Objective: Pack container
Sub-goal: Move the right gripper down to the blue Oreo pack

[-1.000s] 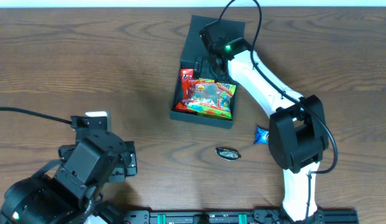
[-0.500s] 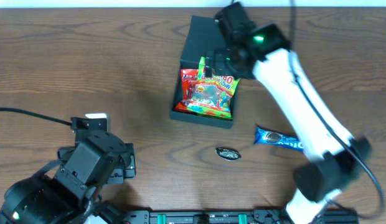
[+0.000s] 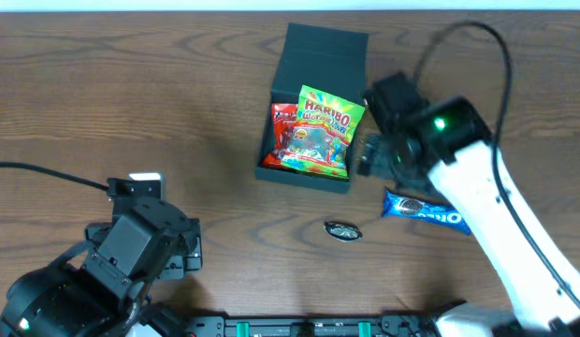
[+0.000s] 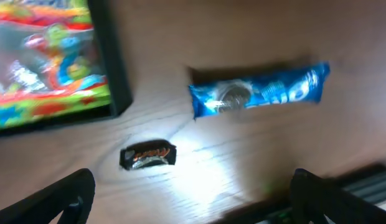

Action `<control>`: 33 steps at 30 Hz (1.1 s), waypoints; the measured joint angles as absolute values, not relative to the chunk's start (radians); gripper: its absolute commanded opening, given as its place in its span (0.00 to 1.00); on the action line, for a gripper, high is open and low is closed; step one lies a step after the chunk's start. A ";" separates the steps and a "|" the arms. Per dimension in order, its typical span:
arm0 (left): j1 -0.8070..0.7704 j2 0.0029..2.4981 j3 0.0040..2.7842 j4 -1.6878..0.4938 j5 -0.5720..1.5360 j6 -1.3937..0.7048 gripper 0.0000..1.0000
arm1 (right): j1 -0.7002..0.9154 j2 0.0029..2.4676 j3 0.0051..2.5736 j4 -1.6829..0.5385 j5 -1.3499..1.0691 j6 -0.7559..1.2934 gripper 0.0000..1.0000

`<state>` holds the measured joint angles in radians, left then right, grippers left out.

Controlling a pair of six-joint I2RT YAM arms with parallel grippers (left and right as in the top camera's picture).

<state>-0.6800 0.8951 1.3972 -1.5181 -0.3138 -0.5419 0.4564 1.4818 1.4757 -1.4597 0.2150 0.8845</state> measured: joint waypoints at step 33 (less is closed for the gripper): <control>-0.680 0.895 1.397 -1.512 -0.290 -0.543 0.95 | 0.188 1.597 1.182 -1.294 0.106 1.970 0.99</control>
